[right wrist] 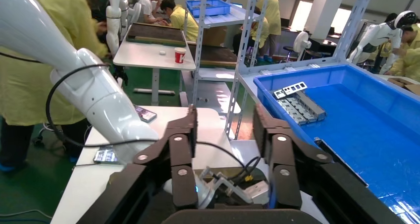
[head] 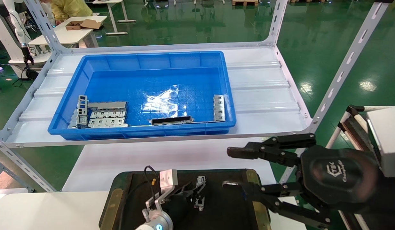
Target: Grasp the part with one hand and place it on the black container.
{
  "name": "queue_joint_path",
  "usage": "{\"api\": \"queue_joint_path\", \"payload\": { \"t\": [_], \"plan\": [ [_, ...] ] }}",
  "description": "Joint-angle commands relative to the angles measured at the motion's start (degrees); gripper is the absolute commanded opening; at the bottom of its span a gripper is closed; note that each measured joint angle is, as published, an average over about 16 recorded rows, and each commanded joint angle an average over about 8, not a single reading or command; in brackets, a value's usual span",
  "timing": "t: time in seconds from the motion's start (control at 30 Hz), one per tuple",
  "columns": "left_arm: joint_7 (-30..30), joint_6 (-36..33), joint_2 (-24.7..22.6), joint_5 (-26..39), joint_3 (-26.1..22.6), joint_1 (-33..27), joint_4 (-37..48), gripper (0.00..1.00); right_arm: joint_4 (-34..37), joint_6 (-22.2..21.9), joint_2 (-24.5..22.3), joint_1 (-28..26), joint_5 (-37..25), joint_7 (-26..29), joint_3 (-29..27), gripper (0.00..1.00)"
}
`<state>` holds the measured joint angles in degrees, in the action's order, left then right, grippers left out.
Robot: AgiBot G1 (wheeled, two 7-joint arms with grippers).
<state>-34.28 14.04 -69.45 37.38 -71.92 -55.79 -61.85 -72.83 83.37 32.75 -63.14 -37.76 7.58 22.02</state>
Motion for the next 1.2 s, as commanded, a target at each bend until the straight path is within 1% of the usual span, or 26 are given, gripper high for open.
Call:
{"api": "queue_joint_path", "payload": {
  "t": [0.03, 0.27, 0.53, 0.87, 1.03, 1.2],
  "plan": [
    [0.2, -0.9, 1.5, 1.0, 0.3, -0.1, -2.0, 1.00, 0.0, 0.0, 0.0, 0.0, 0.0, 0.0, 0.0, 1.00],
    [0.5, -9.8, 8.1, 4.9, 4.1, 0.6, -8.2, 1.00, 0.0, 0.0, 0.0, 0.0, 0.0, 0.0, 0.0, 1.00],
    [3.0, -22.1, 13.4, 6.4, 10.0, 1.9, -10.7, 1.00, 0.0, 0.0, 0.0, 0.0, 0.0, 0.0, 0.0, 1.00],
    [9.9, -39.7, 18.4, 3.8, 17.4, 2.6, -9.2, 1.00, 0.0, 0.0, 0.0, 0.0, 0.0, 0.0, 0.0, 1.00],
    [12.6, -47.3, 19.6, 2.3, 19.3, 1.8, -7.1, 1.00, 0.0, 0.0, 0.0, 0.0, 0.0, 0.0, 0.0, 1.00],
    [13.9, -53.3, 20.8, 1.3, 20.1, 0.4, -5.8, 1.00, 0.0, 0.0, 0.0, 0.0, 0.0, 0.0, 0.0, 1.00]
  ]
}}
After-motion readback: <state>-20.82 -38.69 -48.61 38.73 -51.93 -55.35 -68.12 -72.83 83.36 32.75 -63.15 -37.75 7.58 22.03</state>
